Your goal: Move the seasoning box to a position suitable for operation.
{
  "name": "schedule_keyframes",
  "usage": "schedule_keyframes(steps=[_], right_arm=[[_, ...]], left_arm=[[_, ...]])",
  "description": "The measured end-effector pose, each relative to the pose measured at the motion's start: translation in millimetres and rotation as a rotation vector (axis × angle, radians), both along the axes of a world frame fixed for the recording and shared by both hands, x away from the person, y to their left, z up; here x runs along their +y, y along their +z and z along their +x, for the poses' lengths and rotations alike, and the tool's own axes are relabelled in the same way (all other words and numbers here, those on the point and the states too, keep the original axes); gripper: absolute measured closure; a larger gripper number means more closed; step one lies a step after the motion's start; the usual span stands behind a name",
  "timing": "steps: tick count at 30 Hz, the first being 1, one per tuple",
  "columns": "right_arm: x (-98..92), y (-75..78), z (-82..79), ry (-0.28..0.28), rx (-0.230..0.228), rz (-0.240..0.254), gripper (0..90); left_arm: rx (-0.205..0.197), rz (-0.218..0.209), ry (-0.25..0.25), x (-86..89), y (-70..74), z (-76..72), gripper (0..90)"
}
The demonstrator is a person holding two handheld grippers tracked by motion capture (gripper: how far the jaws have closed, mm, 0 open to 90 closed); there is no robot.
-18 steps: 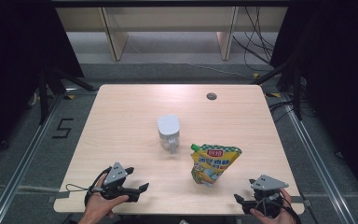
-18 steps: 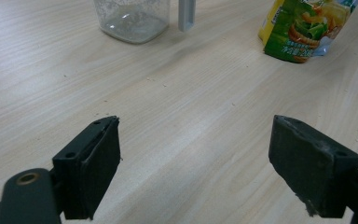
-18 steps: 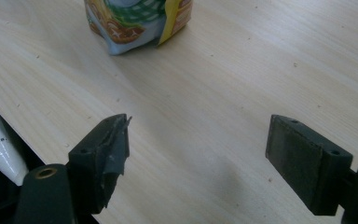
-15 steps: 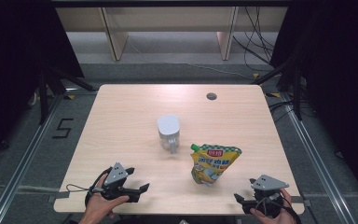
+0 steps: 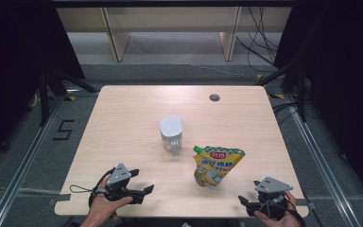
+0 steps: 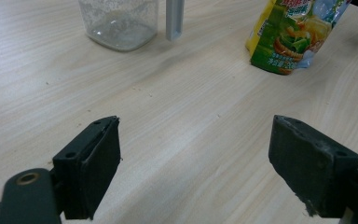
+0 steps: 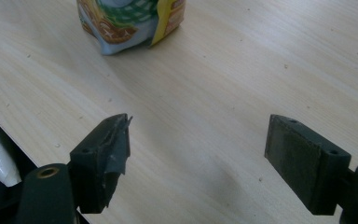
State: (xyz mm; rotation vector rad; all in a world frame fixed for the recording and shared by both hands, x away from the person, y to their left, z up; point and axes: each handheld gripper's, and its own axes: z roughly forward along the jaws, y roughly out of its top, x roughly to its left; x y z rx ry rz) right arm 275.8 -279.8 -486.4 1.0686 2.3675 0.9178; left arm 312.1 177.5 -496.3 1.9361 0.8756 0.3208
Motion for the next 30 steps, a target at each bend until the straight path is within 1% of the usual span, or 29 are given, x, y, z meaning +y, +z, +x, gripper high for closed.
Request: schedule_keyframes(steps=[1, 2, 3, 4, 5, 6, 7, 8, 9, 11, 13, 14, 15, 16, 17, 18, 19, 20, 21, 22, 23, 24, 25, 26, 27, 28, 29, 30], right_arm=[[-1.1, 0.5, -0.7, -0.025, -0.004, -0.003, 24.0], [-1.2, 0.4, -0.7, -0.028, 0.0, 0.0, 24.2], [-2.2, 1.1, -0.9, -0.036, -0.005, -0.013, 24.2], [-2.0, 1.0, -1.2, -0.04, 0.004, -0.007, 24.2], [-3.0, 0.3, 0.1, -0.028, -0.007, -0.011, 24.2], [-3.5, -0.3, 0.7, -0.021, -0.009, -0.006, 24.2], [-3.2, 0.2, -0.9, -0.047, -0.005, -0.003, 24.2], [-3.1, 1.1, -1.6, -0.056, 0.008, 0.002, 24.2], [-3.1, 1.1, -1.6, -0.056, 0.008, 0.002, 24.2], [-4.3, 0.8, -0.8, -0.055, 0.003, -0.003, 24.1], [-4.5, 0.5, -0.9, -0.058, 0.01, 0.001, 24.0], [-6.1, -0.1, 0.6, -0.044, -0.012, -0.012, 24.1], [-6.2, -0.1, 0.1, -0.053, -0.008, -0.001, 24.1], [-5.5, -0.4, -1.2, -0.068, 0.005, 0.01, 24.1], [-5.5, -0.4, -1.2, -0.068, 0.005, 0.01, 24.1], [-7.9, -0.3, 0.5, -0.06, -0.004, 0.004, 24.0], [-9.1, -1.2, 1.6, -0.053, -0.005, 0.003, 23.9], [-9.4, -1.5, 1.8, -0.057, -0.005, 0.014, 24.0], [-9.3, -1.4, 1.7, -0.055, -0.006, 0.016, 24.5], [-9.1, -1.2, 1.5, -0.049, -0.01, 0.013, 24.9], [-9.1, -1.2, 1.5, -0.049, -0.01, 0.013, 24.9], [-7.9, -0.4, -0.2, -0.057, 0.001, 0.017, 24.9], [-7.5, 1.2, -0.2, -0.043, -0.019, 0.001, 24.9], [-7.5, 2.0, -0.8, -0.041, -0.023, -0.004, 24.9], [-6.8, 2.2, -1.4, -0.041, -0.029, 0.009, 24.9], [-5.9, 3.2, -3.7, -0.059, -0.024, 0.012, 25.0], [-7.7, 3.3, -2.4, -0.044, -0.044, 0.009, 25.1], [-8.3, 3.4, -2.4, -0.047, -0.039, 0.012, 25.1]], left_arm=[[-0.013, -0.004, -0.006, -1.3, 1.0, 2.6, 16.4], [-0.01, -0.001, -0.012, -1.8, 1.8, 4.6, 16.4], [-0.01, -0.001, -0.012, -1.8, 1.8, 4.6, 16.3], [-0.008, 0.001, -0.009, -2.6, 4.6, 9.2, 16.1], [-0.012, -0.021, 0.0, -4.6, 5.2, 11.1, 16.0], [-0.008, -0.02, -0.007, -5.1, 6.3, 13.5, 16.1], [-0.009, -0.023, 0.0, -7.0, 7.3, 15.9, 16.1], [-0.009, -0.035, 0.004, -9.2, 7.6, 17.8, 16.1], [-0.009, -0.035, 0.004, -9.2, 7.6, 17.8, 16.2], [0.015, -0.071, 0.008, -20.0, 8.3, 27.7, 16.3], [0.02, -0.074, 0.005, -26.3, 8.9, 32.7, 16.5], [0.024, -0.083, 0.015, -29.6, 8.7, 34.0, 16.5], [0.018, -0.065, 0.009, -30.2, 9.3, 35.7, 16.6], [0.022, -0.075, 0.017, -32.9, 8.7, 37.5, 16.8], [0.022, -0.075, 0.017, -32.9, 8.7, 37.5, 17.1], [0.024, -0.075, 0.03, -34.8, 8.0, 39.1, 17.1], [0.017, -0.07, 0.025, -35.1, 7.7, 41.0, 17.6], [0.033, -0.092, 0.037, -37.7, 5.5, 44.7, 19.9], [0.029, -0.09, 0.038, -39.3, 4.4, 47.3, 21.8], [0.005, -0.089, 0.044, -42.5, 3.1, 49.9, 23.9], [0.005, -0.089, 0.044, -42.5, 3.1, 49.9, 25.9], [-0.018, -0.067, 0.05, -46.2, 2.5, 52.7, 25.9], [-0.025, -0.044, 0.048, -48.9, 2.3, 55.0, 27.7], [-0.028, -0.037, 0.042, -55.6, 1.4, 57.9, 28.4], [-0.04, -0.022, 0.046, -59.8, 1.1, 58.9, 29.9], [-0.053, -0.003, 0.047, -63.7, 0.5, 60.4, 31.2], [-0.065, 0.019, 0.046, -67.3, -0.2, 62.0, 31.8], [-0.079, 0.037, 0.038, -69.2, -0.7, 64.8, 32.0]])
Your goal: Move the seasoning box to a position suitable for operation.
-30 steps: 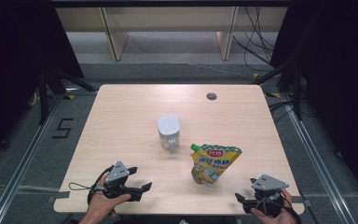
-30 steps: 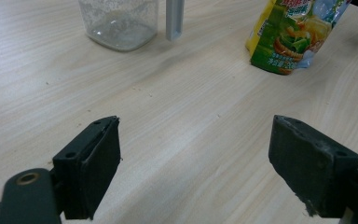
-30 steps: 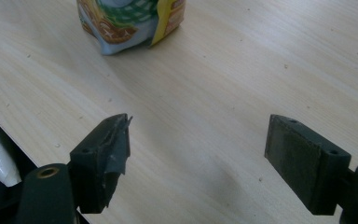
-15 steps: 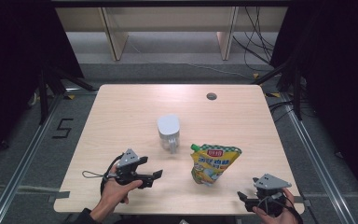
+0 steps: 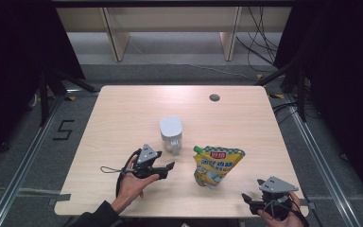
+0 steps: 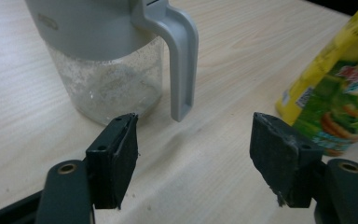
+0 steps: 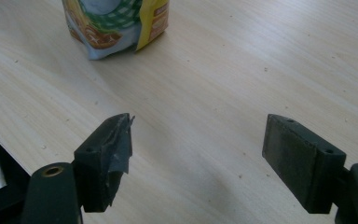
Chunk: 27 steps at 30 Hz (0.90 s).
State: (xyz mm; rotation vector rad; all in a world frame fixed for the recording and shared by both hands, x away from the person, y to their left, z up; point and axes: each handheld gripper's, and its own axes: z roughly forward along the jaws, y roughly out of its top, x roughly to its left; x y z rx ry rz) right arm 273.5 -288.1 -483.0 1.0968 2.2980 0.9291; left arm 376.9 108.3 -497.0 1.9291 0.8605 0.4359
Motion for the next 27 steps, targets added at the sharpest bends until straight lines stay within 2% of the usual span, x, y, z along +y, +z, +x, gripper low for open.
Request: schedule_keyframes(steps=[1, 2, 5, 6, 7, 12, 14, 16, 17, 19, 20, 22, 24, 26, 27], right_arm=[[-0.5, -0.7, 0.1, -0.004, -0.002, -0.003, 25.1], [-0.4, -1.4, -0.2, -0.009, 0.011, 0.007, 25.2], [-0.7, -2.1, 1.1, -0.002, 0.016, 0.004, 25.2], [-1.1, -2.6, 2.7, 0.004, 0.0, -0.002, 25.2], [-1.0, -2.8, 3.2, 0.009, 0.012, -0.003, 25.2], [-0.2, -3.6, 3.4, 0.014, 0.011, 0.003, 25.2], [-0.2, -3.5, 3.3, 0.015, 0.012, 0.004, 25.1], [-0.2, -3.9, 3.9, 0.017, 0.011, 0.0, 25.2], [0.8, -3.6, 3.1, 0.003, 0.037, 0.009, 25.2], [1.6, -4.5, 2.8, 0.007, 0.03, 0.014, 25.1], [0.0, -4.2, 4.2, 0.025, 0.02, 0.003, 25.0], [0.4, -4.5, 3.1, 0.011, 0.035, 0.007, 24.6], [0.0, -5.0, 4.1, 0.013, 0.031, 0.015, 24.6], [-0.9, -4.6, 4.9, 0.017, 0.037, 0.008, 24.6], [-0.3, -4.4, 4.7, 0.011, 0.048, 0.013, 24.5]], left_arm=[[0.0, 0.0, 0.0, 0.0, 0.0, 0.0, 32.4], [0.016, -0.012, 0.002, -3.7, -1.8, 3.3, 33.2], [0.013, -0.005, 0.008, -6.4, -4.3, 7.6, 34.6], [0.013, -0.005, 0.008, -6.4, -4.3, 7.6, 34.9], [0.026, -0.022, 0.023, -7.8, -4.6, 12.2, 36.2], [0.015, -0.035, 0.042, -16.0, -4.0, 23.1, 40.4], [0.016, -0.025, 0.039, -17.9, -3.9, 24.7, 41.7], [0.02, -0.041, 0.047, -24.4, -5.1, 27.4, 44.8], [0.02, -0.045, 0.05, -30.1, -5.2, 29.7, 46.6], [0.011, -0.039, 0.044, -32.8, -5.4, 30.0, 49.4], [-0.023, 0.003, 0.044, -35.9, -4.8, 29.1, 51.3], [-0.025, -0.003, 0.044, -37.4, -5.4, 29.6, 54.6], [-0.014, -0.014, 0.053, -39.5, -5.7, 30.2, 57.9], [-0.021, -0.011, 0.059, -39.8, -5.2, 31.2, 63.0], [-0.042, -0.018, 0.058, -37.6, -5.3, 34.6, 67.1]])
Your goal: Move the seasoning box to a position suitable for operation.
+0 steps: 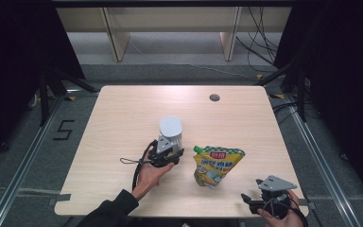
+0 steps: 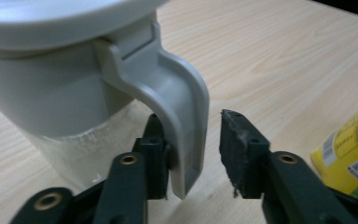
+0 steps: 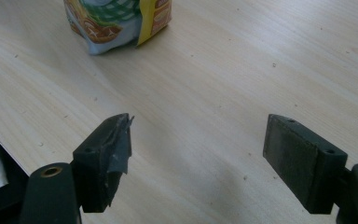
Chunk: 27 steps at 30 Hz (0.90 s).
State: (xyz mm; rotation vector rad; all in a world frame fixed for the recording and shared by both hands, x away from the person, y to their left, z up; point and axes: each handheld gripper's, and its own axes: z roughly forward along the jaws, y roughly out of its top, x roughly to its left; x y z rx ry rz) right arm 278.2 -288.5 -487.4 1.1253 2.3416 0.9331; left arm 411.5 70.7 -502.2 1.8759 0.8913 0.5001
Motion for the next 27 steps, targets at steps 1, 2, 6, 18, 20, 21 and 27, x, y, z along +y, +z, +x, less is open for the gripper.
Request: schedule_keyframes(steps=[1, 2, 6, 18, 20, 21, 27], right_arm=[[0.4, -0.3, 0.0, -0.002, 0.002, 0.007, 24.3], [0.4, -0.3, 0.0, -0.002, 0.002, 0.007, 24.3], [1.1, -1.1, 0.5, 0.015, -0.001, -0.006, 24.3], [2.1, -3.1, 1.5, 0.022, -0.006, -0.002, 24.3], [1.7, -3.0, 2.1, 0.022, -0.006, -0.006, 24.3], [3.4, -3.3, 0.9, 0.01, 0.011, -0.003, 24.3], [5.2, -4.3, 1.8, 0.03, 0.002, -0.014, 24.4]], left_arm=[[0.0, 0.0, 0.0, 0.0, 0.0, 0.0, 69.5], [0.002, -0.01, 0.005, 0.7, 0.0, 1.0, 69.5], [0.027, -0.022, 0.001, 1.6, 0.7, 1.3, 72.2], [0.048, 0.028, -0.066, 29.0, 6.3, -15.9, 70.4], [0.057, 0.041, -0.077, 34.2, 7.8, -19.6, 70.1], [0.057, 0.043, -0.079, 36.2, 8.3, -22.0, 70.0], [0.056, 0.06, -0.11, 51.6, 9.2, -31.5, 69.3]])
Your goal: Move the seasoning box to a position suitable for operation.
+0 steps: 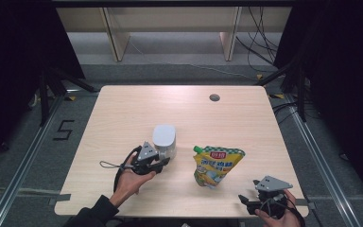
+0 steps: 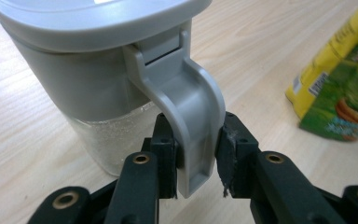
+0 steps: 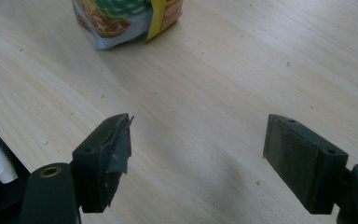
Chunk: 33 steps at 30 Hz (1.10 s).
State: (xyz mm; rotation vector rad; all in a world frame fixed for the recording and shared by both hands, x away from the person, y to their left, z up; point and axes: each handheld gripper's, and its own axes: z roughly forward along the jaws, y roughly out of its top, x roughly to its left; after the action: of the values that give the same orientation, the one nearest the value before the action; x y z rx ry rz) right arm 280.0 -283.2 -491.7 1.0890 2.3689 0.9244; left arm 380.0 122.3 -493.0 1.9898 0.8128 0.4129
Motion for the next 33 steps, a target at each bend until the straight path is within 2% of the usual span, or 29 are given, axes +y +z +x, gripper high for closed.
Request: schedule_keyframes(steps=[2, 3, 5, 6, 8, 10, 11, 12, 13, 15, 16, 18, 19, 21, 22, 23, 25, 27, 28, 29, 30, 32, 33], right_arm=[[-0.5, -0.3, 0.5, 0.0, -0.001, -0.003, 24.3], [-0.3, -0.1, 0.4, -0.002, 0.0, -0.002, 24.3], [-0.2, 0.0, 0.6, 0.005, -0.002, -0.005, 24.3], [-0.6, 0.2, 1.3, 0.016, -0.011, -0.01, 24.3], [-0.6, 0.2, 1.4, 0.015, -0.01, -0.009, 24.4], [0.1, -0.2, 1.2, 0.023, -0.007, -0.01, 24.3], [0.1, -0.6, 1.6, 0.026, -0.013, -0.015, 24.3], [0.1, -0.6, 1.6, 0.026, -0.013, -0.015, 24.3], [0.6, -0.5, 1.9, 0.025, -0.011, -0.017, 24.3], [0.9, -0.5, 1.8, 0.027, -0.011, -0.016, 24.3], [2.6, -0.4, -0.5, 0.006, 0.014, -0.002, 24.3], [2.8, -0.3, -0.5, -0.002, 0.018, 0.0, 24.3], [2.8, -0.3, -0.6, -0.002, 0.018, 0.0, 24.3], [2.7, -0.4, -0.4, 0.006, 0.014, -0.002, 24.5], [2.8, -0.8, 0.3, 0.015, 0.006, -0.014, 24.9], [2.9, -0.7, 0.3, 0.014, 0.007, -0.014, 24.9], [3.4, -0.4, -0.5, 0.013, 0.008, -0.01, 24.9], [3.2, 0.0, -0.8, 0.013, 0.011, -0.007, 25.0], [2.7, -0.3, 0.0, 0.015, 0.003, -0.012, 25.0], [2.7, -0.3, 0.0, 0.015, 0.003, -0.012, 25.0], [2.5, -0.6, -0.2, 0.009, 0.011, -0.009, 25.0], [1.8, -1.0, 0.3, 0.019, 0.002, -0.015, 25.0], [2.2, -1.2, 0.1, 0.012, 0.01, -0.014, 25.0]], left_arm=[[-0.01, 0.015, -0.001, 10.7, 1.0, -3.2, 68.6], [-0.008, 0.001, 0.003, 13.7, 1.3, -4.0, 68.3], [-0.015, 0.007, 0.001, 19.1, 2.3, -3.9, 68.0], [-0.01, 0.003, 0.023, 25.4, 3.2, -5.0, 67.6], [0.001, 0.01, 0.028, 29.6, 3.9, -5.3, 67.5], [-0.029, 0.01, 0.039, 38.0, 4.0, -3.6, 67.3], [-0.039, 0.042, 0.038, 42.6, 5.1, -2.2, 67.0], [-0.039, 0.042, 0.038, 42.6, 5.1, -2.2, 66.8], [-0.043, 0.02, 0.085, 46.2, 4.3, -2.1, 66.4], [-0.05, 0.021, 0.092, 48.2, 4.2, -1.0, 65.5], [-0.052, 0.021, 0.12, 50.7, 3.9, 0.0, 64.7], [-0.058, 0.024, 0.137, 51.8, 3.6, 0.7, 63.9], [-0.056, 0.013, 0.158, 52.3, 2.6, 1.7, 63.5], [-0.055, 0.006, 0.167, 52.5, 2.3, 2.9, 62.2], [-0.066, 0.003, 0.181, 51.6, 1.2, 5.5, 65.5], [-0.085, 0.018, 0.184, 50.7, 1.0, 6.0, 67.5], [-0.073, 0.006, 0.185, 50.7, 0.7, 5.4, 68.0], [-0.085, 0.01, 0.174, 51.6, 0.6, 6.4, 68.1], [-0.064, 0.002, 0.175, 52.4, 1.0, 4.7, 68.2], [-0.064, 0.002, 0.175, 52.4, 1.0, 4.7, 68.3], [-0.035, -0.023, 0.169, 53.7, 1.1, 2.9, 68.4], [-0.024, -0.023, 0.164, 55.7, 1.8, 1.2, 68.4], [-0.018, -0.01, 0.134, 57.9, 3.3, -4.5, 68.4]])
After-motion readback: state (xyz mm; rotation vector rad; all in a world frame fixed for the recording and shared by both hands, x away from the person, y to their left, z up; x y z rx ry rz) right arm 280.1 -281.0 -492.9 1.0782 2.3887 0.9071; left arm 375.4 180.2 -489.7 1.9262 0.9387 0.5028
